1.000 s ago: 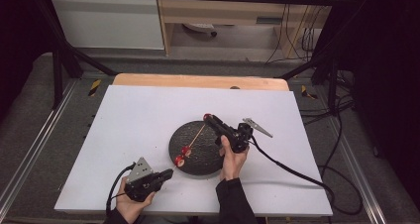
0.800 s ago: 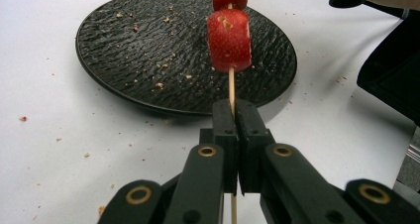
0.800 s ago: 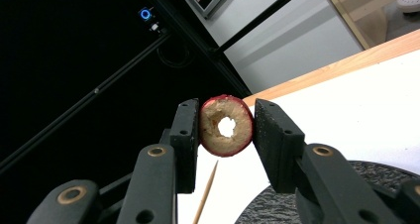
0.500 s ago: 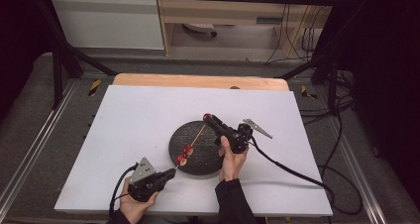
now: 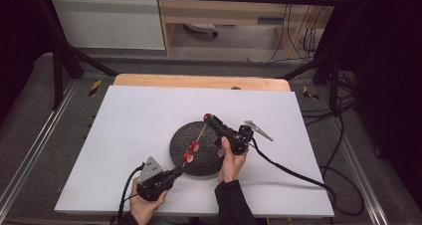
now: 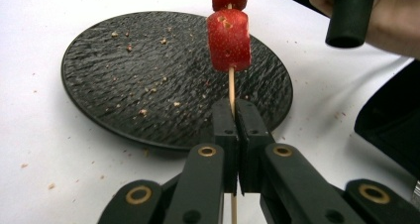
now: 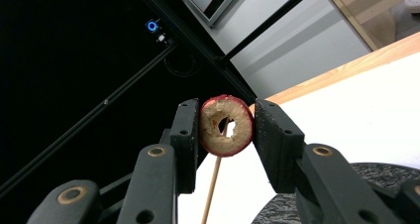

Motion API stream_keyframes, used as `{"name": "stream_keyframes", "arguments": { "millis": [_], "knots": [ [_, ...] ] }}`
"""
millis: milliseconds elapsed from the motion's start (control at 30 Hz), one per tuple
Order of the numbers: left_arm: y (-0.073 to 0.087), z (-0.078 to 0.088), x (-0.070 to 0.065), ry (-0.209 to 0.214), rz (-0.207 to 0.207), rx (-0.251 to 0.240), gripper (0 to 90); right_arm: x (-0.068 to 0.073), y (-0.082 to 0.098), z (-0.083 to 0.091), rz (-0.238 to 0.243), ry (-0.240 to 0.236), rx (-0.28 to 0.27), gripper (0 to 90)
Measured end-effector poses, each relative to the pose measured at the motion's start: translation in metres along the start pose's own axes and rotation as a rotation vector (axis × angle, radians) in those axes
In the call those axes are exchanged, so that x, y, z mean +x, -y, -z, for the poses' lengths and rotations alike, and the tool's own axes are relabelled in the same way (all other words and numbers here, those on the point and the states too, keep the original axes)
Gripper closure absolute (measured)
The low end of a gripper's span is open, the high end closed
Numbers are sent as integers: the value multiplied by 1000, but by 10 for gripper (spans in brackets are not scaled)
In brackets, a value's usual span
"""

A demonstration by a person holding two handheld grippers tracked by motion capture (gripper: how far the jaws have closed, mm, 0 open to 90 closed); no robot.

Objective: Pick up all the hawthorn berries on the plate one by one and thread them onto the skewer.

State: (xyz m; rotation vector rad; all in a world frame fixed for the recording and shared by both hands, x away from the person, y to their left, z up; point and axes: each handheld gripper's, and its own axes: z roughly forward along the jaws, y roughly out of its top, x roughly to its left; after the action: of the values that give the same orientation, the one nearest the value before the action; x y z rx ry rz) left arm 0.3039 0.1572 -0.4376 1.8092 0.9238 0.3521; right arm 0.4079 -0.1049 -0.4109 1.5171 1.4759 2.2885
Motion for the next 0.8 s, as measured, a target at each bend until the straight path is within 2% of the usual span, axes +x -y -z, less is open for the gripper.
{"name": "stream_keyframes", "arguments": {
  "millis": [300,600,700,800],
  "knots": [
    [-1,-2,-4,-18,-1,-17,881,-1,-2,2,-14,8,-16,639],
    [0,-3,-8,-40,18,-31,882,-4,3,0,-35,13,-49,640],
    [-2,-6,-10,-43,20,-26,882,-6,6,-1,-62,9,-38,640],
    [-4,-9,-8,-47,27,-25,882,-7,10,-2,-61,9,-25,640]
  ]
}}
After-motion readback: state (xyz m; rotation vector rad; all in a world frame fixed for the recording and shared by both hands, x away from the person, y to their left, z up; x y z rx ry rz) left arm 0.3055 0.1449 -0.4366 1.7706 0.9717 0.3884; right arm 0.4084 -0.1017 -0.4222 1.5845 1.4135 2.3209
